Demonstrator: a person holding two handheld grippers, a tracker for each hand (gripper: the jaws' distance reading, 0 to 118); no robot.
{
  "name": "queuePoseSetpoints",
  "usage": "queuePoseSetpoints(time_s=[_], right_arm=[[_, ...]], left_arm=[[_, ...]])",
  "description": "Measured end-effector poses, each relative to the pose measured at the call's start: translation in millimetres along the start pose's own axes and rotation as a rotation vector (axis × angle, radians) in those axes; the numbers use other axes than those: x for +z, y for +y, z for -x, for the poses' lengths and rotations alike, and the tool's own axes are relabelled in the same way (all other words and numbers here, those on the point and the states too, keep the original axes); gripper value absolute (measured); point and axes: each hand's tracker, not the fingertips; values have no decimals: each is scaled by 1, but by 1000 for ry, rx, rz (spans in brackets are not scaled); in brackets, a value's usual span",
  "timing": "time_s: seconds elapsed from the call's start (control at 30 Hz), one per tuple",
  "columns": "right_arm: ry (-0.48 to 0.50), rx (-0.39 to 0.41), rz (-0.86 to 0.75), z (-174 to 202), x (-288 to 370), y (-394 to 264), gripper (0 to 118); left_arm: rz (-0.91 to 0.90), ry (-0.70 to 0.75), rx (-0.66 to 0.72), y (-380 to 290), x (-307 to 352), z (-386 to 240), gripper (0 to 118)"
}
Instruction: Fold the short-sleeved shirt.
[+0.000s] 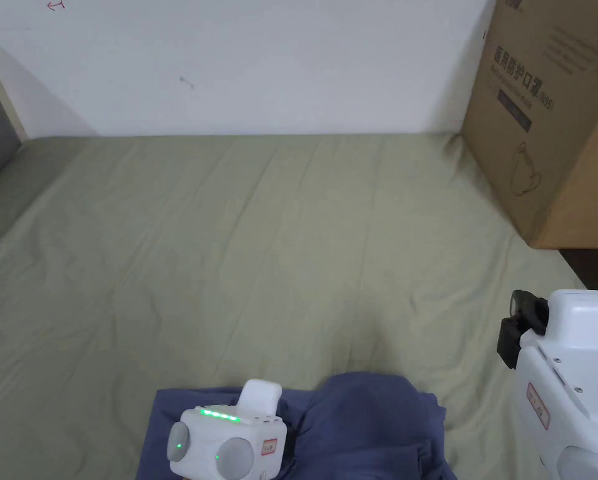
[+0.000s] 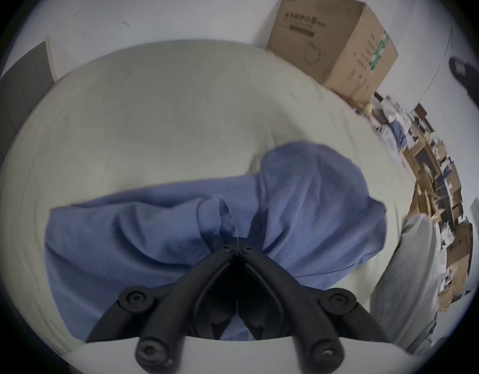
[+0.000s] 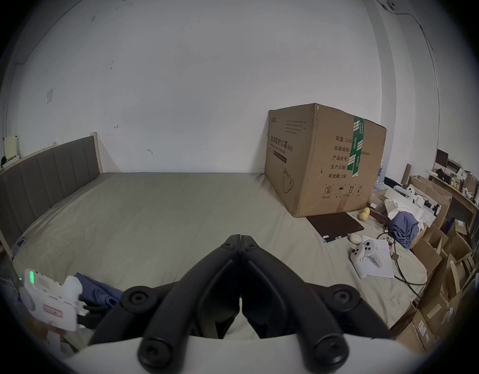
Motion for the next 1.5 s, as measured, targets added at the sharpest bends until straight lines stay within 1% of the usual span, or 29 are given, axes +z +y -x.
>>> queuePoseSetpoints(time_s=[0.07,0.17,0.23,0.3,0.43,0.47,0.5,0.53,0.57,0.6,0.63,0.67,0.7,0.8,0.83,0.9,0.93,0.97,1.0,1.03,1.07,1.2,1.27,1.3,1.37,1.5], right_arm=[[0,1,-5,1,0,2,0],[6,2,-13,4,0,6,0],[12,3,-21,8,1,9,0],[18,4,-27,12,1,11,0],[37,12,-31,21,0,13,0],[43,14,-31,23,0,14,0],[48,17,-30,25,-1,14,0],[51,21,-29,27,-1,14,0],[54,23,-28,29,-2,14,0],[56,24,-27,31,-3,14,0],[60,24,-23,33,-4,13,0],[62,24,-20,34,-4,13,0],[64,25,-17,36,-5,12,0],[70,32,-5,39,-7,10,0],[71,31,-2,40,-8,9,0],[70,33,2,41,-9,8,0],[69,34,4,41,-9,8,0],[68,35,5,41,-10,8,0],[66,36,8,41,-10,8,0],[64,38,11,40,-11,7,0],[62,40,13,40,-11,7,0],[52,46,26,37,-14,4,0],[47,47,32,35,-15,2,0],[44,45,35,34,-16,1,0],[43,41,41,33,-17,0,0],[40,40,45,31,-16,0,0]], left_arm=[[-46,-68,30,9,22,6,0],[-122,-106,60,22,60,22,0],[-167,-149,110,31,84,41,0],[-197,-154,148,35,103,62,0],[-225,-99,208,35,125,110,0],[-216,-99,227,34,127,122,1],[-192,-99,261,32,127,136,6],[-161,-116,289,29,126,148,23],[-139,-123,311,26,124,159,44],[-120,-126,349,21,120,168,69],[-92,-119,378,16,115,175,99],[-94,-121,387,12,113,180,110],[-100,-135,395,6,110,187,112],[-77,-163,439,-5,99,193,112],[-50,-196,445,-8,94,196,112],[-8,-204,441,-12,80,203,110],[-5,-201,441,-14,75,205,105],[8,-199,440,-16,70,208,97],[16,-202,442,-18,64,210,86],[29,-203,445,-20,57,213,71],[43,-204,453,-20,51,215,60],[69,-205,475,-25,38,213,42],[52,-222,502,-26,37,214,22],[57,-231,502,-28,35,215,16],[65,-246,508,-29,32,214,15],[27,-222,508,-28,44,205,11]])
